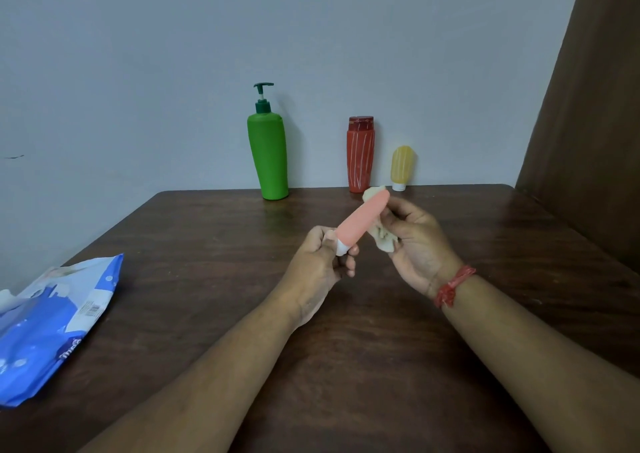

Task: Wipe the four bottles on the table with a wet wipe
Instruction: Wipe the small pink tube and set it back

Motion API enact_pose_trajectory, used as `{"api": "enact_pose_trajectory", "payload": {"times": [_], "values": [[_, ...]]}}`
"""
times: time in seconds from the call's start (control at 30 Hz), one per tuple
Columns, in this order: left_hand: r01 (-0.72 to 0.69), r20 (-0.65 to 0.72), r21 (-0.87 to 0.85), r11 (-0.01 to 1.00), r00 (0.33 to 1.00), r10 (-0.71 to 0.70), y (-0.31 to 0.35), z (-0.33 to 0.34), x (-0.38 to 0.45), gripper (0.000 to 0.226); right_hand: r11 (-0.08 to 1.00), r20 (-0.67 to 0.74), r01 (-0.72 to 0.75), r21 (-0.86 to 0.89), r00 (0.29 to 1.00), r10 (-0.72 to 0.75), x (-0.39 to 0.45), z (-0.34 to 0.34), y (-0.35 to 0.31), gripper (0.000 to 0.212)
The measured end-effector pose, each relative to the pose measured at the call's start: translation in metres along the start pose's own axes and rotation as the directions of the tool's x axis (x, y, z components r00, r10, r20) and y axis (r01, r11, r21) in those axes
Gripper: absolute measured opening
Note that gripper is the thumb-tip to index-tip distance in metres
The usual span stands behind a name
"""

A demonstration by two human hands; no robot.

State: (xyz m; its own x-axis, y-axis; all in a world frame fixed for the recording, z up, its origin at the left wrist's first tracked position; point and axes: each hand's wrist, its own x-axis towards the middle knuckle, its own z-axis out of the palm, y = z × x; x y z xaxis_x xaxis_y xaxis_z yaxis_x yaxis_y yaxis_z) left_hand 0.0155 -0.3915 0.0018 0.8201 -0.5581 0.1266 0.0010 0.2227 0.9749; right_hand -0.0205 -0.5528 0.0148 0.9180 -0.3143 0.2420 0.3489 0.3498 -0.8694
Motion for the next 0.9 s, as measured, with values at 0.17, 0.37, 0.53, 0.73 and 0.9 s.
{"api": "enact_pose_trajectory", "payload": {"times": [0.17,0.37,0.53,0.73,0.9], "values": [[0.051,-0.056,-0.143,0.988,0.997,-0.060,0.003,-0.001,0.001,0.039,0.937,0.067,-0.061,-0.343,0.994,0.089,-0.009,0.009,0.018,0.022],[0.186,-0.073,-0.250,0.950,0.975,-0.210,0.006,0.007,0.001,0.057,0.991,-0.117,0.047,-0.128,0.991,-0.062,-0.005,0.012,0.000,0.016],[0.260,-0.111,-0.367,0.893,0.941,-0.319,0.006,0.004,0.004,0.059,0.963,-0.101,0.050,-0.264,0.992,-0.079,-0.010,0.019,0.015,0.007],[0.218,-0.149,-0.399,0.891,0.943,-0.298,0.003,-0.002,0.007,0.041,0.950,-0.076,0.019,-0.311,0.996,-0.045,-0.011,0.019,0.021,0.004],[0.196,-0.142,-0.326,0.925,0.957,-0.253,0.002,-0.001,0.007,0.048,0.946,-0.093,-0.020,-0.325,0.996,-0.011,-0.012,0.018,0.025,0.007]]}}
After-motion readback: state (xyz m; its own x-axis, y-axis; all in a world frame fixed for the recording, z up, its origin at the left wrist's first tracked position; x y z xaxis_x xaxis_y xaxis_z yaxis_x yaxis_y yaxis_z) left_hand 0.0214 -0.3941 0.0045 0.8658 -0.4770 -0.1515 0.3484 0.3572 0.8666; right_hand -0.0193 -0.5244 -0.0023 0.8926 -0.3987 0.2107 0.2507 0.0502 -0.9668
